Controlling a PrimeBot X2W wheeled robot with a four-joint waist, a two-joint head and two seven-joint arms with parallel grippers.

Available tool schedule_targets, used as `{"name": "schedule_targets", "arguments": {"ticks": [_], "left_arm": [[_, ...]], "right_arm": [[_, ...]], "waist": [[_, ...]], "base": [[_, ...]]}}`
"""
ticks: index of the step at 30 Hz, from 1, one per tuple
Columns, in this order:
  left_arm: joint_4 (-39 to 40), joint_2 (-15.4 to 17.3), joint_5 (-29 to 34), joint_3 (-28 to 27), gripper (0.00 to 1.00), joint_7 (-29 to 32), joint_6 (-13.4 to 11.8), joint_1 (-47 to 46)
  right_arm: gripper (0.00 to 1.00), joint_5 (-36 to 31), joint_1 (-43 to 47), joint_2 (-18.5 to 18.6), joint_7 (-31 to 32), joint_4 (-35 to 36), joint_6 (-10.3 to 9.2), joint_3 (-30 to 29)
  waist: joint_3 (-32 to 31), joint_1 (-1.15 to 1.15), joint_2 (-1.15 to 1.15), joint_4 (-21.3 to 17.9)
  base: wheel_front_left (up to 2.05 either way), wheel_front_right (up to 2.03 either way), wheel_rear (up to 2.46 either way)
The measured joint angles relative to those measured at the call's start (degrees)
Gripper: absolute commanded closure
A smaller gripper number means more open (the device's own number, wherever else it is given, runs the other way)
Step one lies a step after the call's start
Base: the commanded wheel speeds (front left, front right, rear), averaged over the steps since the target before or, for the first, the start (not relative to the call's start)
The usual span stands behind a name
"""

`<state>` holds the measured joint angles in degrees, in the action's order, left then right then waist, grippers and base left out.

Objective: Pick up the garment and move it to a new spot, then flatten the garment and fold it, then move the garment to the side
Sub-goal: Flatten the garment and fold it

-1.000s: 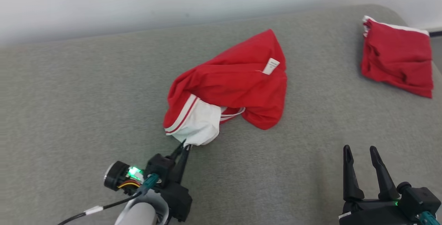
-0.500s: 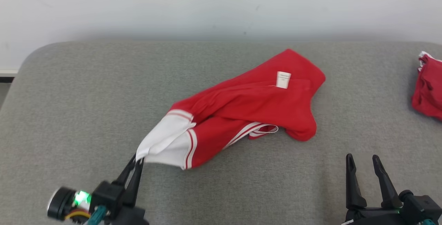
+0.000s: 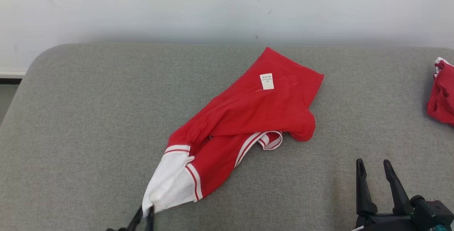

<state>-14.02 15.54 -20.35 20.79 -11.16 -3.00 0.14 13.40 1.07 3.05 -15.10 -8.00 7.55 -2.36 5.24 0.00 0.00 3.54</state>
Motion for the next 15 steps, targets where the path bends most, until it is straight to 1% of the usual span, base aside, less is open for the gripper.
{"name": "schedule_targets", "arguments": {"ticks": [2,4,7,11,15], "left_arm": [[-0.65,-0.79,-0.10,-0.24,0.00,-1.21,-0.05,-0.30],[-0.66,-0.87,-0.08,-0.53,0.00,-1.79,-0.19,-0.54],[0.64,-0.68,0.20,-2.44,0.00,-3.31,-0.51,-2.00],[2.26,-0.58,1.14,-3.22,0.00,-3.66,-0.56,-2.61],[2.66,-0.47,2.31,-2.77,0.00,-3.71,-0.34,-3.00]], "right_arm": [[0.00,-0.01,0.01,0.08,0.00,-0.09,0.00,-0.19],[0.00,-0.05,0.01,0.11,0.00,-0.10,0.00,-0.32],[0.00,-0.07,0.02,0.20,0.00,-0.13,0.00,-0.45],[0.00,-0.07,0.01,0.21,0.00,-0.19,0.00,-0.09],[0.00,-0.04,0.01,0.19,0.01,-0.40,0.00,0.09]], "waist": [[-0.15,0.00,0.00,0.03],[-0.24,0.00,0.00,0.09],[-0.57,0.00,0.00,0.21],[-0.76,0.00,0.00,-0.22],[-0.83,0.01,0.00,-1.12]], "base": [[0.00,0.00,0.00],[0.00,0.00,0.00],[0.00,0.00,0.00],[0.00,0.00,0.00],[0.00,0.00,0.00]]}}
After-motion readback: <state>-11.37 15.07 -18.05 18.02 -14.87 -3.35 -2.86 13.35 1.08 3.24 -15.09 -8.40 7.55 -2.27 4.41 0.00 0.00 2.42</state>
